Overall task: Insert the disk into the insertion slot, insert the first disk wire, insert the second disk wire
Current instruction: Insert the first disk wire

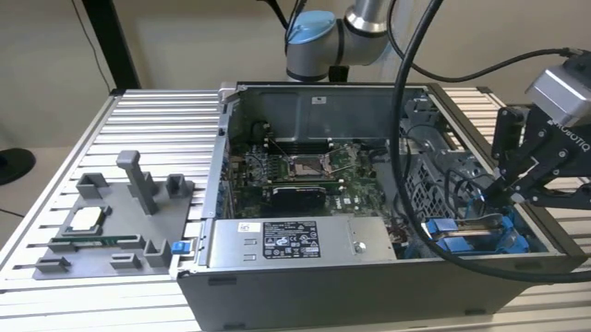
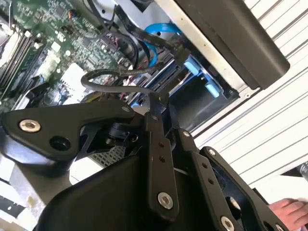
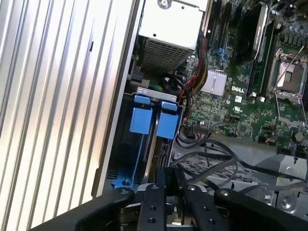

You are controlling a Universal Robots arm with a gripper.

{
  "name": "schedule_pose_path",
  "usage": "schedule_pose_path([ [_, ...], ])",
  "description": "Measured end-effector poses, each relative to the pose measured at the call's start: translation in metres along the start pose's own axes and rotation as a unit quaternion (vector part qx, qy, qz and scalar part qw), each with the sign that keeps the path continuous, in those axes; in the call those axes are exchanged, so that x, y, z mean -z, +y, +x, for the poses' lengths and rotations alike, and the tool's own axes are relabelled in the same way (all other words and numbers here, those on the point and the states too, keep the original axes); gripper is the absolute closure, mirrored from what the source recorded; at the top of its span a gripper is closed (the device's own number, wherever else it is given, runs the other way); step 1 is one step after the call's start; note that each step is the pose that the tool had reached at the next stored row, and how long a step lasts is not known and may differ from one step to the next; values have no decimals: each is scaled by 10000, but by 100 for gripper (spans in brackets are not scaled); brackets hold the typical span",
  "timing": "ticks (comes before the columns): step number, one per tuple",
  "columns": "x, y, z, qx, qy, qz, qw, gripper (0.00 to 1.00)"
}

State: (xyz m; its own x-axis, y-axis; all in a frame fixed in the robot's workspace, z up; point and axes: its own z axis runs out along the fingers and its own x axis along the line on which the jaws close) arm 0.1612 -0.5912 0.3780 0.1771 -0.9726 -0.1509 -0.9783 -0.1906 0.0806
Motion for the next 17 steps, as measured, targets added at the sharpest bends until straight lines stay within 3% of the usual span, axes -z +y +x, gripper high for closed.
schedule_pose_path([
  [2, -4, -14, 3, -17, -17, -105, 9999, 100],
  [5, -25, -41, 11, -37, -34, -180, 9998, 100],
  [17, -170, -131, 49, -134, -64, -286, 9995, 100],
])
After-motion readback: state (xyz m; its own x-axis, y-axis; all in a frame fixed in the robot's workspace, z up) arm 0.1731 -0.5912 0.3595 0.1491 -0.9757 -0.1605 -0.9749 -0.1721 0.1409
